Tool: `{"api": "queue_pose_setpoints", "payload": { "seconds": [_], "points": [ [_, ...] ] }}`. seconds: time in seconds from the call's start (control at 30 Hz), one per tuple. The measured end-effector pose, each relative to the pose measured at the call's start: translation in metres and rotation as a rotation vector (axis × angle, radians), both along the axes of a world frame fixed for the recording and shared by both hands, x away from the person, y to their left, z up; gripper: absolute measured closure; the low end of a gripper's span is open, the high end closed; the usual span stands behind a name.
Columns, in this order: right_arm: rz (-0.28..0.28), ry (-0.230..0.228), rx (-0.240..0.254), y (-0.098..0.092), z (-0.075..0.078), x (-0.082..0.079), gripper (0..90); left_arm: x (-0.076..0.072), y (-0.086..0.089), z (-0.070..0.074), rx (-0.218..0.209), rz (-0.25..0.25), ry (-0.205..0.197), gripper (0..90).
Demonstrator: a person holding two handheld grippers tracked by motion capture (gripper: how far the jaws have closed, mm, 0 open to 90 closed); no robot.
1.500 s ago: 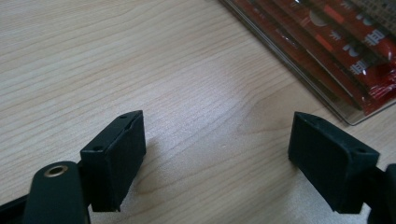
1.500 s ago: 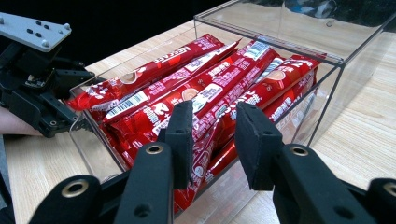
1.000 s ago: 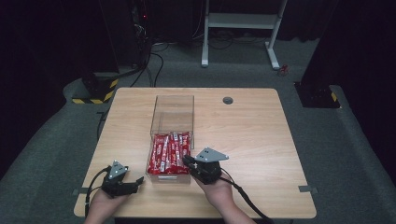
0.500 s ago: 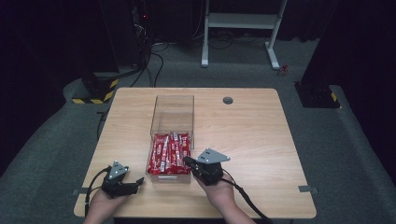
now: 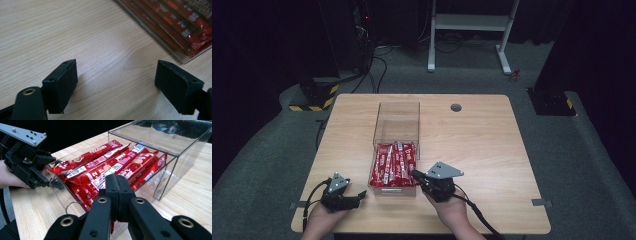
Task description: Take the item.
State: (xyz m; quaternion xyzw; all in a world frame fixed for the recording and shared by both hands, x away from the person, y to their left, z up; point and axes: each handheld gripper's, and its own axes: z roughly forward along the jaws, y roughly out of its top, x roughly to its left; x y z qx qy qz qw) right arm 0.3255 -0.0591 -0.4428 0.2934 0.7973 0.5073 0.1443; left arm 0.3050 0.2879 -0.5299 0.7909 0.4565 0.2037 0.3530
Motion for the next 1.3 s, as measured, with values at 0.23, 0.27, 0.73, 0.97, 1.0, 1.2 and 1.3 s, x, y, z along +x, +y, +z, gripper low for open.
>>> {"api": "queue_pose_setpoints", "payload": {
  "seconds": [0.23,0.27,0.73,0.97,1.0,1.2,1.3],
  "points": [
    [-0.003,0.000,0.014,-0.008,0.003,-0.003,89.8,0.001,0.000,0.000,0.002,-0.003,0.003,18.7],
    [-0.002,-0.002,0.015,-0.009,0.004,-0.003,89.8,0.001,0.000,0.000,0.000,-0.003,0.005,18.7],
    [-0.004,-0.033,0.026,-0.018,0.013,-0.002,89.7,0.000,0.000,0.000,-0.001,0.002,0.000,19.0],
    [-0.017,-0.056,0.046,-0.024,0.021,0.002,89.8,-0.003,0.001,0.000,0.000,0.012,0.003,19.3],
    [-0.018,-0.057,0.047,-0.024,0.021,0.002,89.8,-0.002,0.001,0.000,0.001,0.011,0.002,19.2],
    [-0.032,-0.069,0.053,-0.028,0.025,0.002,89.8,-0.003,0.001,0.000,0.004,0.012,0.001,19.3],
    [-0.035,-0.073,0.051,-0.030,0.025,0.002,89.8,-0.003,0.001,0.000,0.002,0.013,0.002,19.3]
  ]
}}
